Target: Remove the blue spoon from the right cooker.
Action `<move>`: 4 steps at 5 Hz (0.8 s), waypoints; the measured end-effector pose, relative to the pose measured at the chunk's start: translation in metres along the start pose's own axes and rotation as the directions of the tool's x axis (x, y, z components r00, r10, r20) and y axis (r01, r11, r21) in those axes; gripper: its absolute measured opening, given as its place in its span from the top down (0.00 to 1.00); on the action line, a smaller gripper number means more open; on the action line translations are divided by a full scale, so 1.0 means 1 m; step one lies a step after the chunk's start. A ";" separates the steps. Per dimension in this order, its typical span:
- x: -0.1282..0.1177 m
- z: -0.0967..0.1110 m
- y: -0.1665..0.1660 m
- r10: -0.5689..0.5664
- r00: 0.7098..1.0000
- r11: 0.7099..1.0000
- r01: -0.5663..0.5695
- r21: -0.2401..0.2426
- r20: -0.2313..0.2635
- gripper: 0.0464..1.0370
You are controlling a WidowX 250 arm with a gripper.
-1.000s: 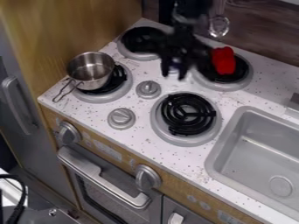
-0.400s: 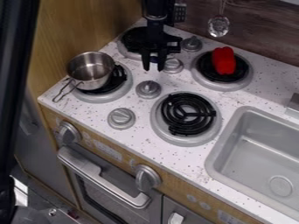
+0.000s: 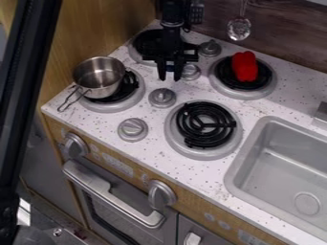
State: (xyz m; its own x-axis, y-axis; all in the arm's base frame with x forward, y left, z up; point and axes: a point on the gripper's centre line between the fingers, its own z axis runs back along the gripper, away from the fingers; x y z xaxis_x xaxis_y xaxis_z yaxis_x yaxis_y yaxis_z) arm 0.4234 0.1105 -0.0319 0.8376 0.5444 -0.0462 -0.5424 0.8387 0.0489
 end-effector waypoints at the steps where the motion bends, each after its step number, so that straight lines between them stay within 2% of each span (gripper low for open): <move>1: -0.008 -0.003 0.004 -0.034 0.999 0.998 0.034 0.053 0.002 0.37; 2: -0.012 0.043 0.000 -0.115 0.987 0.991 0.105 0.086 0.116 0.10; 3: -0.041 0.064 -0.010 -0.192 0.972 0.977 0.176 0.117 0.139 0.04; 4: -0.068 0.072 -0.009 -0.205 0.972 0.976 0.193 0.102 0.117 0.04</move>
State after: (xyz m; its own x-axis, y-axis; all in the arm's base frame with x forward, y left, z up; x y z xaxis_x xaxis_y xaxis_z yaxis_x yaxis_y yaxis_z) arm 0.3759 0.0642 0.0421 0.9326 0.3556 0.0616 -0.3608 0.9219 0.1408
